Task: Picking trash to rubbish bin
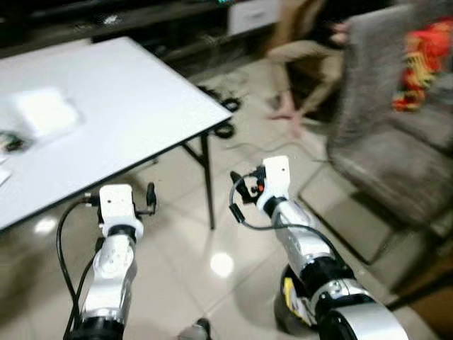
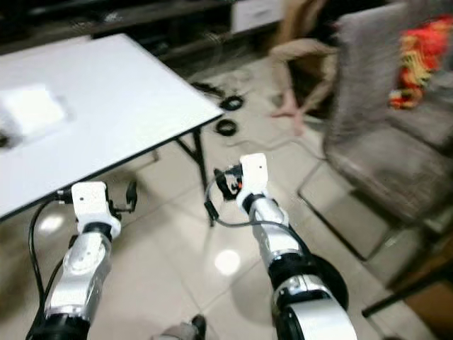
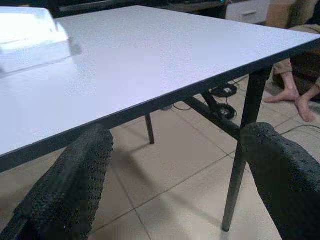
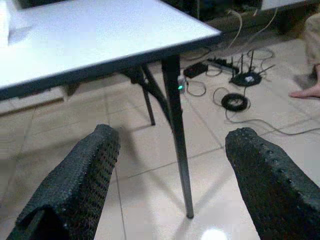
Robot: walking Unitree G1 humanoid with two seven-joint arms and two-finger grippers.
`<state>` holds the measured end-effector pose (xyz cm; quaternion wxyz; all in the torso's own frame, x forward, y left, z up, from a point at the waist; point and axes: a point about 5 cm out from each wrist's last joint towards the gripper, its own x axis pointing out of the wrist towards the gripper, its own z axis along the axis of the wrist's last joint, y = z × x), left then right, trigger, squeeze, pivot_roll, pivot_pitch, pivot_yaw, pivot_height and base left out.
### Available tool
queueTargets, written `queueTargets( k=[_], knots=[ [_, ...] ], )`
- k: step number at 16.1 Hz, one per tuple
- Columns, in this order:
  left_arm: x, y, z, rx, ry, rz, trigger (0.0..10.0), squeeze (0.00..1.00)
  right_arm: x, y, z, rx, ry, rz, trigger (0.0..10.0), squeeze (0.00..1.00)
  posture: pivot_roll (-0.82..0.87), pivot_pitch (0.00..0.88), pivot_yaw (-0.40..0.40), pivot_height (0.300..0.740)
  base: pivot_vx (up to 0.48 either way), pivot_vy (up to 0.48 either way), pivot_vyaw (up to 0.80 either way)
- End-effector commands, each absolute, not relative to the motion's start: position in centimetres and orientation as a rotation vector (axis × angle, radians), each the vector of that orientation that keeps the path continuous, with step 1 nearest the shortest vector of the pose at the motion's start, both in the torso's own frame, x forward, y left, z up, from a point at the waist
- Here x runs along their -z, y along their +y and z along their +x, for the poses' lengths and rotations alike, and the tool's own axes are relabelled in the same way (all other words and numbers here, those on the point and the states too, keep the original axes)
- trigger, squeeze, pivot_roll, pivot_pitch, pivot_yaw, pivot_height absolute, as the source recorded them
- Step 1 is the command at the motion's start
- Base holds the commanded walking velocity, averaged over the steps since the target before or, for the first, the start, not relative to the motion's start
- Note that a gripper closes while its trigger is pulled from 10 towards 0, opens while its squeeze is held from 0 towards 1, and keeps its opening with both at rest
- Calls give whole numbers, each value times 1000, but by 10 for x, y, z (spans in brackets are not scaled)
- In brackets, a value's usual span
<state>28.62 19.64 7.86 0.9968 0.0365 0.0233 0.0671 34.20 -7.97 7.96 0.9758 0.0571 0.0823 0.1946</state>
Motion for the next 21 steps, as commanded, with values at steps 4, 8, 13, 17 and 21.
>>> queueTargets(
  k=[4, 8, 13, 17, 21],
  knots=[
    [-98, 188, 285, -119, 3, 52, 10000, 0, -79, -84, 342, -359, 155, 128, 10000, 0, 19, 56, 16, 740, 0, 0, 800],
    [-106, 185, 282, -114, -16, 37, 10000, 0, -83, -83, 339, -352, 129, 137, 10000, 0, 1, 66, 14, 740, 0, 0, 800],
    [-118, 180, 269, -104, -49, 15, 10000, 0, -87, -90, 332, -375, 85, 109, 10000, 0, 7, 67, -2, 740, 0, 0, 748],
    [-82, 187, 268, -118, 109, 10, 10000, 0, -66, -86, 327, -397, 200, 84, 10000, 0, -4, 60, 6, 740, 0, 0, 103],
    [-48, 198, 267, -158, 264, -28, 10000, 0, -42, -85, 321, -423, 353, 50, 10000, 0, -8, 59, 10, 740, 0, 0, 0]
  ],
)
